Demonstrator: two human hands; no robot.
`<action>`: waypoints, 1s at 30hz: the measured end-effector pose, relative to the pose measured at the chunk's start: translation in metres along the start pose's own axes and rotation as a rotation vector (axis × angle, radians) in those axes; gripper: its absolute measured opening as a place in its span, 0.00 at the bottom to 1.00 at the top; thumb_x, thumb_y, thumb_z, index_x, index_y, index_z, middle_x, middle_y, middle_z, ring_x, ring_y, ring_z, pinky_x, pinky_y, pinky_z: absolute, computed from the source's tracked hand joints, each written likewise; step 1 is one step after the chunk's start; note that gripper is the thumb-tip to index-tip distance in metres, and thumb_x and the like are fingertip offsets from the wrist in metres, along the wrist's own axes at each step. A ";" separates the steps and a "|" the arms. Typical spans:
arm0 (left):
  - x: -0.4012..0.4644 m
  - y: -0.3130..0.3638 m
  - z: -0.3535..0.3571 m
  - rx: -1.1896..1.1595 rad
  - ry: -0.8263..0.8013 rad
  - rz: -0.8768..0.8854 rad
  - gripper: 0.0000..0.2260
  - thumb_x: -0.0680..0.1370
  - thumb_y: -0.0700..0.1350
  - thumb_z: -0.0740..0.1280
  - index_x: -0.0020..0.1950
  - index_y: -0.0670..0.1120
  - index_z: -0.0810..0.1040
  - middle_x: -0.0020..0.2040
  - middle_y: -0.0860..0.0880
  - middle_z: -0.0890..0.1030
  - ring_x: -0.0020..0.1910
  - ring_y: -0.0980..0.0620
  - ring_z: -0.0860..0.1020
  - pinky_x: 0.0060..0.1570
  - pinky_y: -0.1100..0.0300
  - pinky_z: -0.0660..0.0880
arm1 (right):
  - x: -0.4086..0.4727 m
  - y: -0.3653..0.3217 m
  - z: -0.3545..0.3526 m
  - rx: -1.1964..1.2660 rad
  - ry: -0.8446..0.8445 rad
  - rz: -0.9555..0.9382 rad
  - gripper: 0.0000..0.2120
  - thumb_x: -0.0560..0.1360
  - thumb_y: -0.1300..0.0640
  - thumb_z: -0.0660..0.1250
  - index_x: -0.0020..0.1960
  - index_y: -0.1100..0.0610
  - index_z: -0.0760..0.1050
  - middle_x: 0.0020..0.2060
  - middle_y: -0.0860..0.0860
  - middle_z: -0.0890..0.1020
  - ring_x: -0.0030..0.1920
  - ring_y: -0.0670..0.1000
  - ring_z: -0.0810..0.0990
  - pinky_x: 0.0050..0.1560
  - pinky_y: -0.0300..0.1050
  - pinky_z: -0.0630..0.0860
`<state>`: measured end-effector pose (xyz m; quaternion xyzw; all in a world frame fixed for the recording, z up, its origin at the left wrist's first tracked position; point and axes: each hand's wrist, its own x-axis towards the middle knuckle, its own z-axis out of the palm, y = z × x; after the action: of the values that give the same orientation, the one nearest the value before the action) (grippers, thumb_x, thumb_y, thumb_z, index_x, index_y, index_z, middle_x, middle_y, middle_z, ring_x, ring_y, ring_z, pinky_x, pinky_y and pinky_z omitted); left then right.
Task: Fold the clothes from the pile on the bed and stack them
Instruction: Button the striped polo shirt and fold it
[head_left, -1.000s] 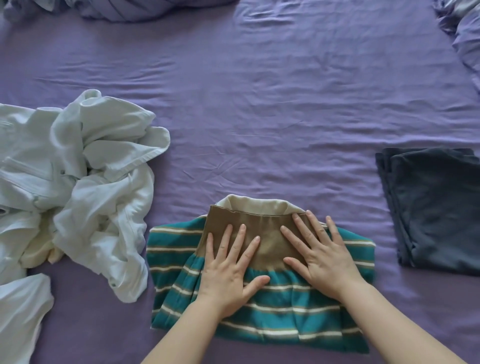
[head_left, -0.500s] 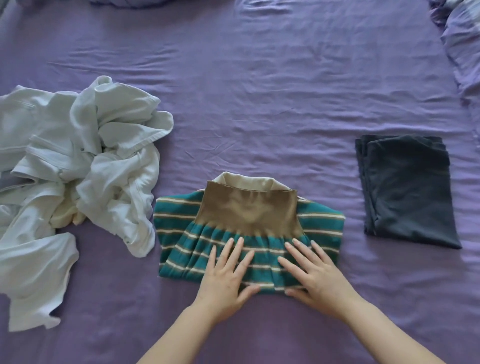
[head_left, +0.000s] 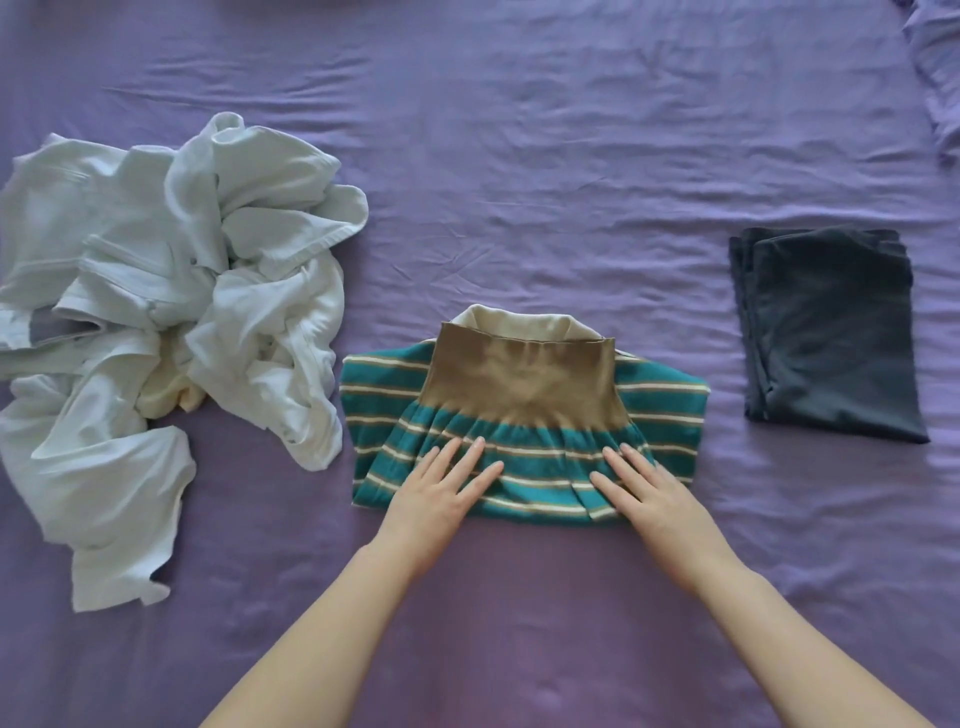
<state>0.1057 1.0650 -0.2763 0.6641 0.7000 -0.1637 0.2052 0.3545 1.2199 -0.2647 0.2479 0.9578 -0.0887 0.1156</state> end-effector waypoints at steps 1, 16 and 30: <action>-0.004 -0.006 0.000 0.016 -0.015 -0.008 0.40 0.77 0.33 0.56 0.75 0.55 0.32 0.78 0.47 0.37 0.76 0.44 0.39 0.74 0.49 0.41 | 0.000 0.002 -0.002 -0.002 -0.008 0.004 0.43 0.42 0.75 0.77 0.57 0.57 0.80 0.58 0.59 0.80 0.58 0.61 0.79 0.47 0.55 0.80; 0.040 0.119 -0.051 -0.304 0.281 0.178 0.21 0.59 0.58 0.77 0.50 0.56 0.83 0.53 0.51 0.82 0.52 0.49 0.80 0.47 0.59 0.78 | 0.045 0.035 -0.040 0.155 0.172 0.206 0.18 0.66 0.61 0.76 0.55 0.57 0.80 0.59 0.55 0.80 0.64 0.62 0.73 0.61 0.63 0.68; 0.087 0.200 -0.063 -0.379 -0.028 -0.188 0.31 0.58 0.67 0.73 0.50 0.47 0.73 0.46 0.47 0.73 0.45 0.46 0.72 0.46 0.51 0.69 | 0.075 0.091 -0.025 0.192 -0.157 0.282 0.21 0.78 0.59 0.60 0.69 0.46 0.65 0.74 0.54 0.60 0.70 0.55 0.63 0.64 0.50 0.66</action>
<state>0.2975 1.1845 -0.2575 0.5430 0.7744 -0.0565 0.3198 0.3316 1.3378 -0.2708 0.3819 0.8887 -0.1817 0.1770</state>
